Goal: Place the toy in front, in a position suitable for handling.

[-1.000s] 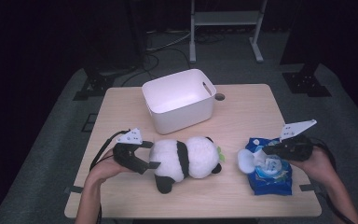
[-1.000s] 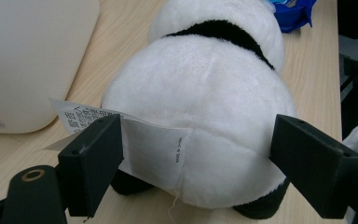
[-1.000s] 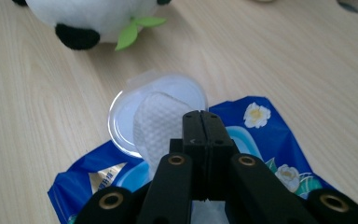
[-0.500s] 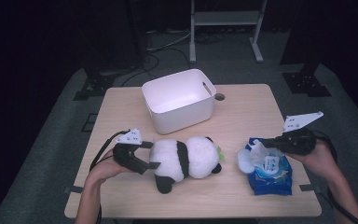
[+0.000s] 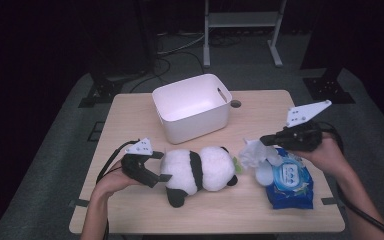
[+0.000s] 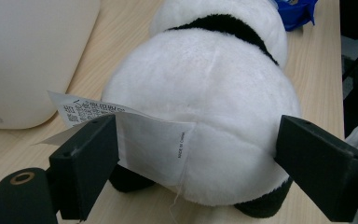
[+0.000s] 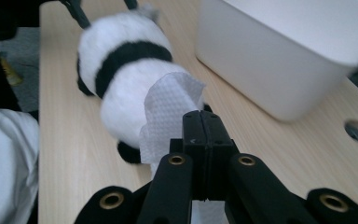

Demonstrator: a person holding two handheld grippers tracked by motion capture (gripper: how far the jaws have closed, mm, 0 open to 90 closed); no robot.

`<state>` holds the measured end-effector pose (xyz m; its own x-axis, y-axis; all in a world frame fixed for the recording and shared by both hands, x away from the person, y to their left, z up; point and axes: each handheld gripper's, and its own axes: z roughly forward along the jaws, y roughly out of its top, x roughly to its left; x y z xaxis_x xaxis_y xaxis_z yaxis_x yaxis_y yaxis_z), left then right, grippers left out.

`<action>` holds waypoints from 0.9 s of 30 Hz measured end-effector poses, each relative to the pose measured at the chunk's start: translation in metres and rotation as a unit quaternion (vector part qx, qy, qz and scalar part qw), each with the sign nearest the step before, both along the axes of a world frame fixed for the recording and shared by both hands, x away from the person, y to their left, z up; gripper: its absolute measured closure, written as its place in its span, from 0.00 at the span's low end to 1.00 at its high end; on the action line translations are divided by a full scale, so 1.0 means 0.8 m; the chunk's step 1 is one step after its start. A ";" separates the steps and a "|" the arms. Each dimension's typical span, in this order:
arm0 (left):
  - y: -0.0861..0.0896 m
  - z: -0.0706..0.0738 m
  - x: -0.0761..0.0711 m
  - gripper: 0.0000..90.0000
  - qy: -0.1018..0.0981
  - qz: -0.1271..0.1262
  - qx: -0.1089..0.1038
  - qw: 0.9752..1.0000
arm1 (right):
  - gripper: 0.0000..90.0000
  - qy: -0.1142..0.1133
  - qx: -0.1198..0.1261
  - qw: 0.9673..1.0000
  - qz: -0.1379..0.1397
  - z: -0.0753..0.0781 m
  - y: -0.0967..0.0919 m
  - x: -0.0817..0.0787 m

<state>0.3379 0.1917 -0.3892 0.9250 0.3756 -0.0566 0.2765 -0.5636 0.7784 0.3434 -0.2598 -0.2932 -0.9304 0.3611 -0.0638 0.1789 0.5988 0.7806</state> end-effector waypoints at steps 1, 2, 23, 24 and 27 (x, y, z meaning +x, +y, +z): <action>0.000 0.000 0.000 0.14 0.000 -0.001 0.000 1.000 | 0.99 0.000 0.003 1.000 0.011 0.004 0.009 0.001; 0.000 0.000 0.001 0.14 0.001 -0.001 0.001 1.000 | 0.99 -0.003 0.004 1.000 0.020 0.007 0.019 0.001; -0.004 -0.004 0.000 0.13 0.003 -0.004 -0.007 1.000 | 0.99 0.039 -0.005 0.992 0.120 -0.036 0.169 0.038; -0.004 -0.004 0.000 0.14 0.003 -0.004 -0.006 1.000 | 0.99 0.042 -0.009 0.992 0.120 -0.041 0.171 0.039; -0.005 -0.005 0.000 0.14 0.004 -0.004 -0.007 1.000 | 0.95 0.047 -0.027 0.992 0.118 -0.055 0.177 0.042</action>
<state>0.3379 0.1878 -0.3929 0.9273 0.3679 -0.0696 0.2790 -0.5551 0.7836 0.3767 -0.1183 -0.3371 -0.9912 0.1319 0.0146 0.1003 0.6726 0.7332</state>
